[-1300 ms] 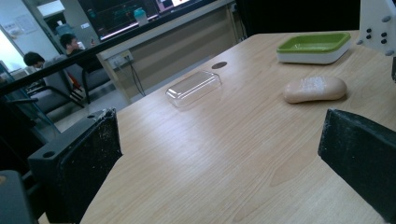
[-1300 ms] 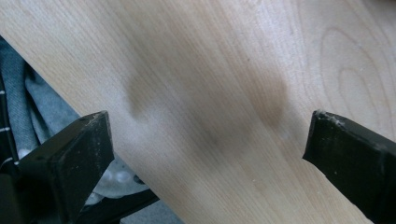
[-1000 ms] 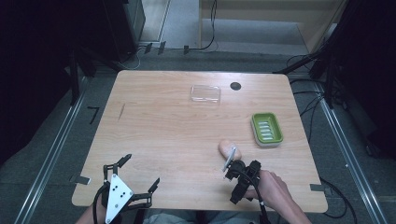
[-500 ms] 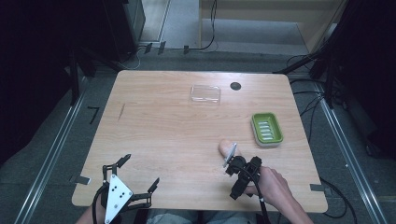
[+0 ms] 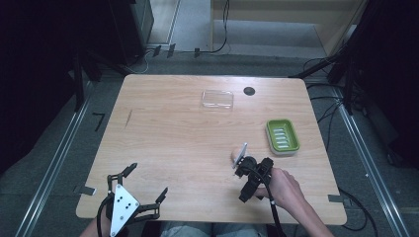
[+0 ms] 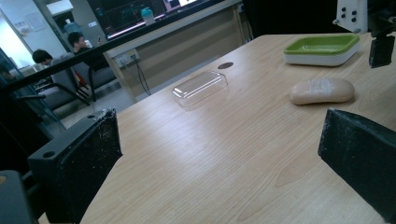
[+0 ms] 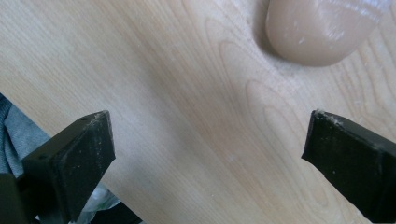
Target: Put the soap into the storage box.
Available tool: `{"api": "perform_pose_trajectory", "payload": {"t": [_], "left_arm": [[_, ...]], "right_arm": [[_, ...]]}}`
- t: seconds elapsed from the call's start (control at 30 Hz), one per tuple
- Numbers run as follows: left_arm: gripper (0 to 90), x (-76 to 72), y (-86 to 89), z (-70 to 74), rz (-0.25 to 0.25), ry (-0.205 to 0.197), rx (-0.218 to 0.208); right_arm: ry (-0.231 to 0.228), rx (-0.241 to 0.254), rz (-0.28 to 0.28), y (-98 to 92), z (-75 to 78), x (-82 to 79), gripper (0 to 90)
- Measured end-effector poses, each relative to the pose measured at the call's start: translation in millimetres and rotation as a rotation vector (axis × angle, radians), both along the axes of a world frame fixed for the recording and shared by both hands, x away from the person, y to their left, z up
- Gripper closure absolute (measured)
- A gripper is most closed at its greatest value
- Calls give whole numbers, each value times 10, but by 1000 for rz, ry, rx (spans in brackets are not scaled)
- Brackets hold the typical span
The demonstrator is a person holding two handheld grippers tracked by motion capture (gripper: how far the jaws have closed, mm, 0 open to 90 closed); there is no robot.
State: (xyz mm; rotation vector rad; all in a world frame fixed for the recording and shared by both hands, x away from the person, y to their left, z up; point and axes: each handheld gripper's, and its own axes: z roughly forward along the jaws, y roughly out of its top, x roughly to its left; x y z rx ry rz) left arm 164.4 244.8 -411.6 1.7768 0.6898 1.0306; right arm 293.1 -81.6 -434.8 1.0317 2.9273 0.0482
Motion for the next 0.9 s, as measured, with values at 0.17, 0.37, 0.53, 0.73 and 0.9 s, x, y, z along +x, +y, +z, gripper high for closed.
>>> {"api": "perform_pose_trajectory", "payload": {"t": [0.17, 0.37, 0.53, 0.73, 0.9], "left_arm": [[0, 1, 8, -2, 0, 3, 2], [0, 2, 11, -4, -2, 1, -2], [0, 3, 10, -5, 1, 3, 0], [0, -2, 5, 0, -1, 2, 2], [0, -8, 16, -3, 4, 0, -3]], "right_arm": [[0, 3, -3, 20, 23, 64, 17], [0, 6, -27, 10, 47, 157, 17], [-5, 17, -37, 5, 81, 274, 15], [-2, 30, -58, 23, 94, 405, 11], [-4, 34, -68, 35, 99, 473, 8]]}}
